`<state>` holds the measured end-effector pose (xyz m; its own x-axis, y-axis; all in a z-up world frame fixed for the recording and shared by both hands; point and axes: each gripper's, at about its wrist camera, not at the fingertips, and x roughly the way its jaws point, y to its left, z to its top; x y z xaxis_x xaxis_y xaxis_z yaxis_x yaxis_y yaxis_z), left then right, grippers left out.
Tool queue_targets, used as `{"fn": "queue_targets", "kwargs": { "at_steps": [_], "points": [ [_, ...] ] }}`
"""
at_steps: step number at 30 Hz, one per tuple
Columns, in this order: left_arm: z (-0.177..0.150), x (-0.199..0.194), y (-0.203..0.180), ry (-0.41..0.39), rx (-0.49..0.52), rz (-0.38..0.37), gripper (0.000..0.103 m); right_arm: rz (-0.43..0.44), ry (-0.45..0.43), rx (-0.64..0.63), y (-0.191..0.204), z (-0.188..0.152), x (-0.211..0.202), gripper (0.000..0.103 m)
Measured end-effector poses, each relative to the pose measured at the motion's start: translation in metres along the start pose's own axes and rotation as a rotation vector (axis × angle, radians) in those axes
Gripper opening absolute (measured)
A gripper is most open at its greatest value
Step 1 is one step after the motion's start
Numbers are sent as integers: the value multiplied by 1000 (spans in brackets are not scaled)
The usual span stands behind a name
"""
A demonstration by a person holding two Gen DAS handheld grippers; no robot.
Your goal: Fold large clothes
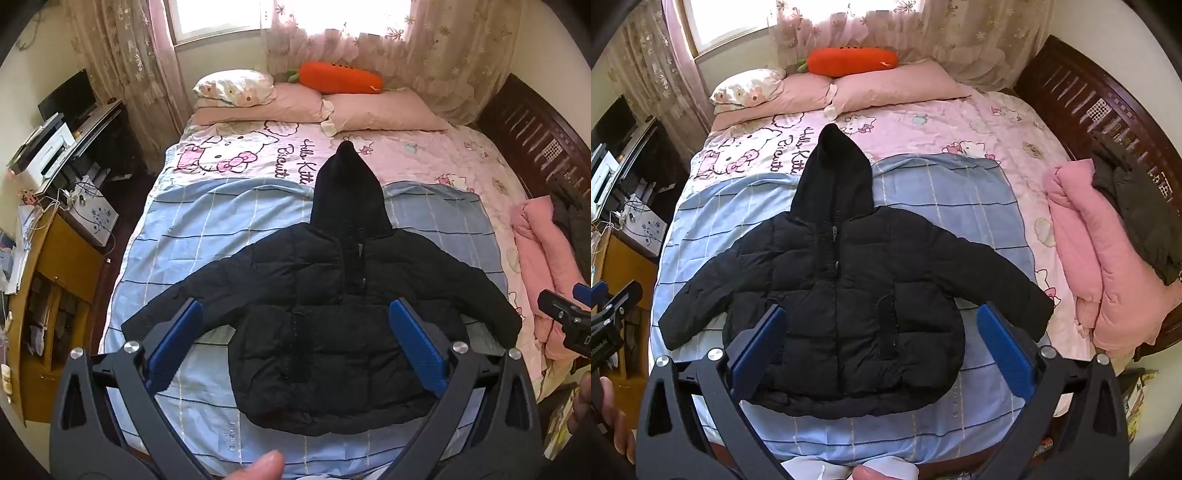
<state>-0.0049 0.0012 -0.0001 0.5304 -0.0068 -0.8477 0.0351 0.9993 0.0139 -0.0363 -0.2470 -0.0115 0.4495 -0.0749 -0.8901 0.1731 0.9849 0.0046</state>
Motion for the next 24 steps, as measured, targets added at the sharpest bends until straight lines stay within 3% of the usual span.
{"fn": "queue_targets", "kwargs": {
  "at_steps": [24],
  "points": [
    [-3,9,2,15,7,27,101,-10,10,-1,7,12,13,102]
  ]
}}
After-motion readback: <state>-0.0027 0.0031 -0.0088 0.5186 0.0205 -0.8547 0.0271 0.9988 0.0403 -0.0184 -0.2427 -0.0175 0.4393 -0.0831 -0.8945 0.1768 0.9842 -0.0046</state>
